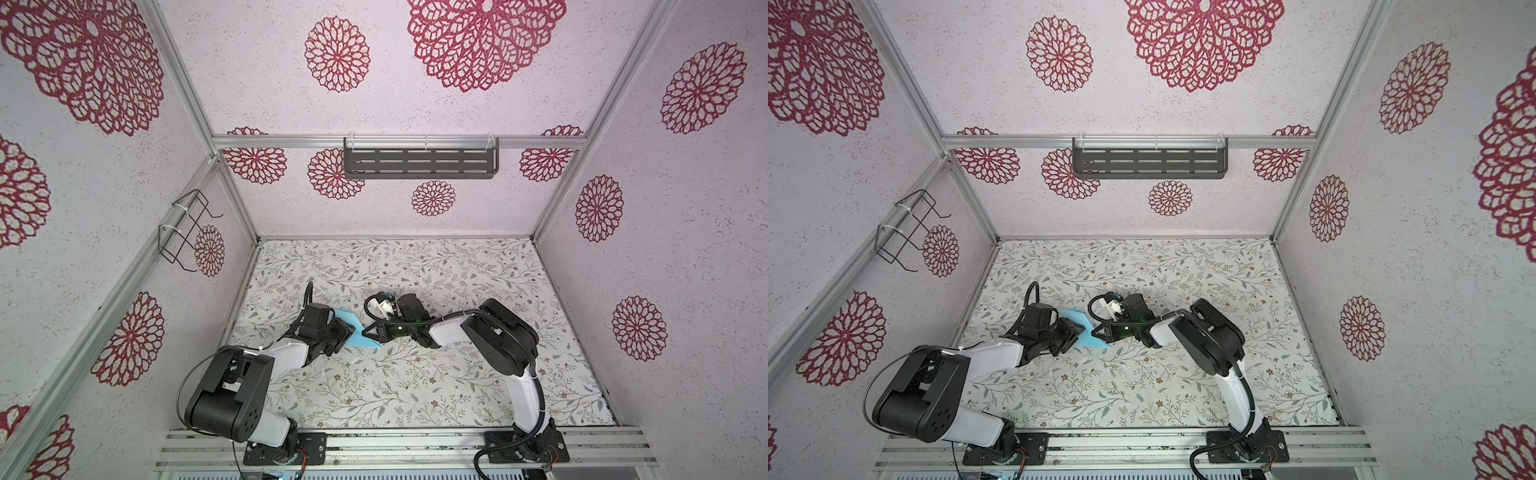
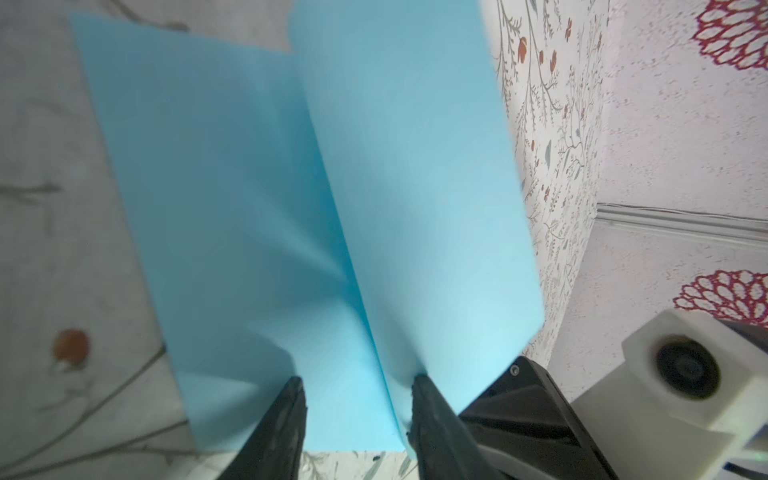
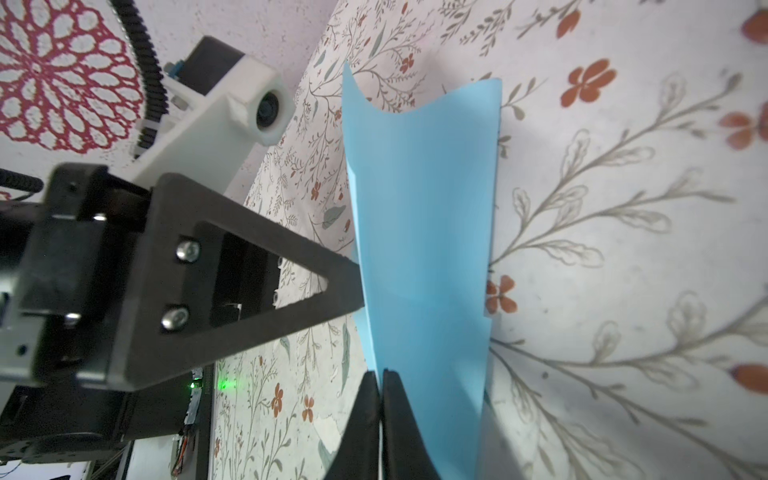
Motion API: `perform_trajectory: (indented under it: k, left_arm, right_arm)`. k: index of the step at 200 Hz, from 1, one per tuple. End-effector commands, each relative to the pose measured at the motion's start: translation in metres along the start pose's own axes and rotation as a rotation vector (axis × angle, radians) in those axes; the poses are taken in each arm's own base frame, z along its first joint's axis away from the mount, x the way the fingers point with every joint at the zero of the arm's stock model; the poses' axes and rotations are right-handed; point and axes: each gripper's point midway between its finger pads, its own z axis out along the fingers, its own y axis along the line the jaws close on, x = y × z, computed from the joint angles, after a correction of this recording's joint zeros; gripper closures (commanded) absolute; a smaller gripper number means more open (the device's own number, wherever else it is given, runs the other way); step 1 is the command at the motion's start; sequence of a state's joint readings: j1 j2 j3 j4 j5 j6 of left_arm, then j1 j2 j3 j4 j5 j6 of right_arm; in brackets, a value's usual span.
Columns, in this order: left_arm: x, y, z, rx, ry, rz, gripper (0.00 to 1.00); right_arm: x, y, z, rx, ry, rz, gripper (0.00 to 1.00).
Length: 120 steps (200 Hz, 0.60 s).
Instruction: Fold a paper plane with a square sheet of paper (pick it up from the middle)
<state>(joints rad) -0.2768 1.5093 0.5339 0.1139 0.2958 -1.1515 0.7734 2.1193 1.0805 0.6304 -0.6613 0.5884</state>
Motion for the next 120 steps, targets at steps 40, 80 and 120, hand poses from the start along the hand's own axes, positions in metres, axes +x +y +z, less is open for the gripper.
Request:
perform_trajectory:
  k: [40,80,120]
  left_arm:
    - [0.004,0.015,0.008,-0.117,0.035,-0.003,0.49]
    - [0.006,0.032,0.009,-0.21,0.049,-0.016,0.49]
    - [0.007,0.038,0.01,-0.246,0.057,-0.032,0.5]
  right_arm:
    - [-0.011,0.001,0.0,-0.014,-0.009,0.004,0.88]
    - [-0.014,0.001,-0.003,0.003,0.004,-0.034,0.79]
    - [-0.014,0.011,-0.011,-0.001,0.024,-0.23,0.66]
